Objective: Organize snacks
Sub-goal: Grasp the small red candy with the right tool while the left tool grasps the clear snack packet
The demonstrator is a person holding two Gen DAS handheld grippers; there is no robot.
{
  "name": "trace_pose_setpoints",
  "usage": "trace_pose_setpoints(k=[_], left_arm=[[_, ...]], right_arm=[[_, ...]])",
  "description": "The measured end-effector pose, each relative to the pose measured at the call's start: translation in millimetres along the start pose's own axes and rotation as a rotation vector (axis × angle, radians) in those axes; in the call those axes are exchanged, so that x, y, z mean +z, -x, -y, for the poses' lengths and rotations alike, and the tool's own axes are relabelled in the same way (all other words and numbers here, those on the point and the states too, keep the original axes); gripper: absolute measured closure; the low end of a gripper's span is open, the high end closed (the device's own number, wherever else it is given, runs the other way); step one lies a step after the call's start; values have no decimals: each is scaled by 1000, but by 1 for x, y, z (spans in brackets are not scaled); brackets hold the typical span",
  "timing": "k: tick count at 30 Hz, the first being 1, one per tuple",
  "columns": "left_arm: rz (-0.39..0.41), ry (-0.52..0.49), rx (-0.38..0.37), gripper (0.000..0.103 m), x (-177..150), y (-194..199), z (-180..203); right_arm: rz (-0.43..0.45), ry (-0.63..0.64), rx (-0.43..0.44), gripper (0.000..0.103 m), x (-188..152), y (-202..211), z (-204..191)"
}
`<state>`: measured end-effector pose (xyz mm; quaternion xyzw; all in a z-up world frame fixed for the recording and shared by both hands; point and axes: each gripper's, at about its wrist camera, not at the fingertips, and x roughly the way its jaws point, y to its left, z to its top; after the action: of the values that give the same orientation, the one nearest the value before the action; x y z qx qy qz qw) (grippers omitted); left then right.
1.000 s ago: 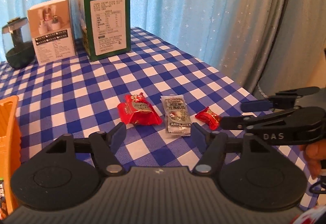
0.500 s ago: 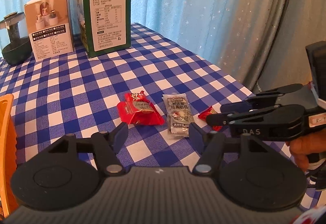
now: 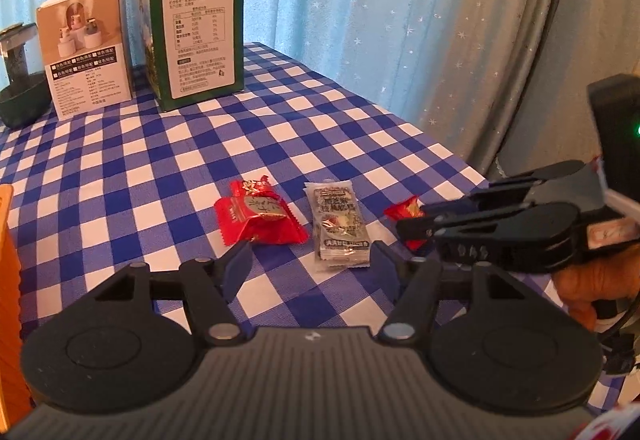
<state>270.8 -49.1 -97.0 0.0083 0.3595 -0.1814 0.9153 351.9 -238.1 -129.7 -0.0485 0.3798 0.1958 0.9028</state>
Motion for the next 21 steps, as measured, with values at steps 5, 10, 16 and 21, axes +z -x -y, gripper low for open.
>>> trace_pose_setpoints(k=[5, 10, 16, 21], left_arm=[[-3, -27, -23, 54, 1, -9, 6], [1, -33, -76, 62, 2, -19, 16], [-3, -68, -49, 62, 3, -37, 24], [-6, -51, -36, 62, 7, -52, 21]], right_arm=[[36, -69, -9, 82, 4, 16, 12], [39, -136, -23, 82, 5, 22, 26], [51, -174, -21, 82, 4, 30, 36], [58, -183, -15, 82, 6, 30, 38]])
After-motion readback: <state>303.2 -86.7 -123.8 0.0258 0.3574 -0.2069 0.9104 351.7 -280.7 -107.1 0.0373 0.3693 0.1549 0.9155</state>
